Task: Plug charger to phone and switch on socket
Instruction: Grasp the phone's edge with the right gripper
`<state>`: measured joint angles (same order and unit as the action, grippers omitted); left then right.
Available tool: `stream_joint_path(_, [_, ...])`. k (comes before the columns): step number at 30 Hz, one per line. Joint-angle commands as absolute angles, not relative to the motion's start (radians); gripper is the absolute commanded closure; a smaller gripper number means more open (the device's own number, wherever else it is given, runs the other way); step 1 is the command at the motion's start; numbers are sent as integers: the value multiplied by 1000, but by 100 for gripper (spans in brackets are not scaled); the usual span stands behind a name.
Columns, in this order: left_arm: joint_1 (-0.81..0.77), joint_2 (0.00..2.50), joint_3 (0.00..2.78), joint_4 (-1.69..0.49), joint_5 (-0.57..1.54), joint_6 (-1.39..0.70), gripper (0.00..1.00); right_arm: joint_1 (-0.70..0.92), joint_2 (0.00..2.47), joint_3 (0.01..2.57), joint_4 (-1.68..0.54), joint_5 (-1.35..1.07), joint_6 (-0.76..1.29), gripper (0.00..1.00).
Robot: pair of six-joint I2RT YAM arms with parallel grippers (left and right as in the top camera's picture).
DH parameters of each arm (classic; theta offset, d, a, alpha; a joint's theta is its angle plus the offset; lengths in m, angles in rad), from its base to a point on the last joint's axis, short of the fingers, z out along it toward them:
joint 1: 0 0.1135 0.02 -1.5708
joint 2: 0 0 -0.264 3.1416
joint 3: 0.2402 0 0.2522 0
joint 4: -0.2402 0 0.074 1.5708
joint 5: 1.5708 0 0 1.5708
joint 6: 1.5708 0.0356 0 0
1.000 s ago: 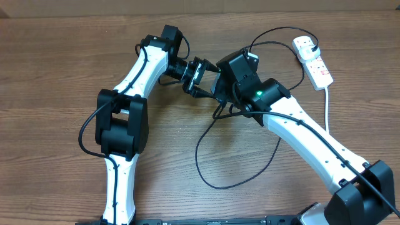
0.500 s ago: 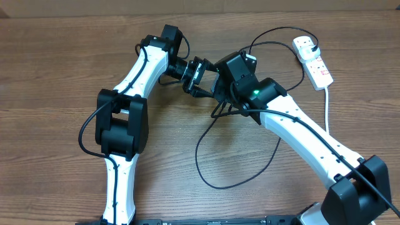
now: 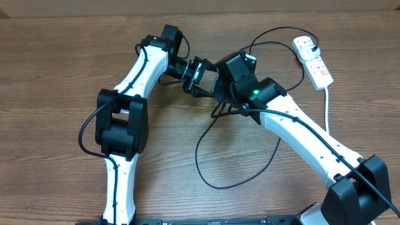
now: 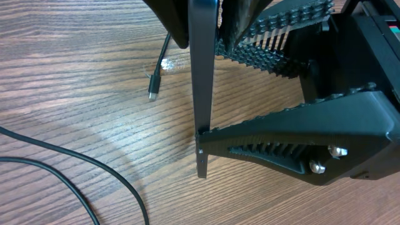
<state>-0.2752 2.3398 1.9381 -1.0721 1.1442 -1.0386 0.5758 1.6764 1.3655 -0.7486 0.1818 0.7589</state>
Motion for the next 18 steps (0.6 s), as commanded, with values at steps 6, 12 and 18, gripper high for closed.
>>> stream_joint_path(6, [-283, 2341, 1966, -1068, 1194, -1009, 44, 577, 1684, 1394, -746, 182, 756, 93])
stream_joint_path(12, [-283, 2341, 1967, -1064, 1194, -997, 41, 577, 1684, 1394, -750, 182, 755, 96])
stream_joint_path(18, [-283, 2341, 1967, -1037, 1194, -912, 27, 575, 1684, 1395, -753, 183, 755, 96])
